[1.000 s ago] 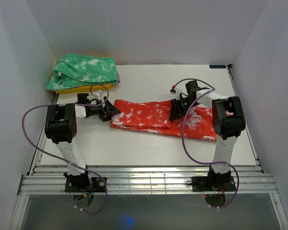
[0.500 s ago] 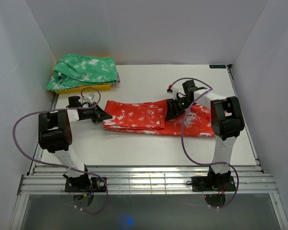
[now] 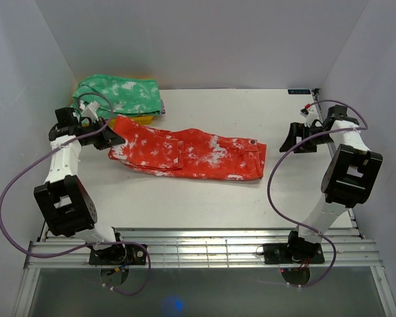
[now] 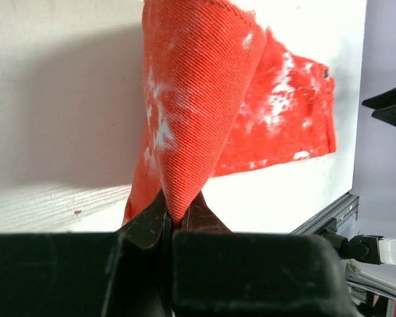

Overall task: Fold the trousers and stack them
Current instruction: Fold the trousers

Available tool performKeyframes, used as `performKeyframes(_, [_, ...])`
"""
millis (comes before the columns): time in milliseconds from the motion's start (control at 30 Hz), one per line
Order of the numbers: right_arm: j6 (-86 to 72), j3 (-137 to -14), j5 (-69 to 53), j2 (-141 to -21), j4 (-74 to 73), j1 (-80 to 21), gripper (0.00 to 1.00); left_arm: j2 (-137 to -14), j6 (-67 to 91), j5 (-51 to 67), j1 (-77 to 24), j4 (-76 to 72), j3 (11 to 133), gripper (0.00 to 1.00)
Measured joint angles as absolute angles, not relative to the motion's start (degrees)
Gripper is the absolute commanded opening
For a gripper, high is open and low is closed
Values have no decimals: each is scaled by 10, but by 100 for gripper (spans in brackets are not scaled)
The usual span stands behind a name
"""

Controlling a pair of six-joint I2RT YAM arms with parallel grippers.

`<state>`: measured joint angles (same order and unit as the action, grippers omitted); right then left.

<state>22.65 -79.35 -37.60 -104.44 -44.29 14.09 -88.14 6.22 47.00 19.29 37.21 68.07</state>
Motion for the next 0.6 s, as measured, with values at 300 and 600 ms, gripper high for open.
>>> performKeyframes(300, [165, -750, -463, -1101, -423, 141, 98, -879, 108, 398, 88, 458, 804, 0])
performKeyframes(600, [91, -717, -503, -1144, -324, 62, 52, -928, 209, 329, -47, 482, 881, 0])
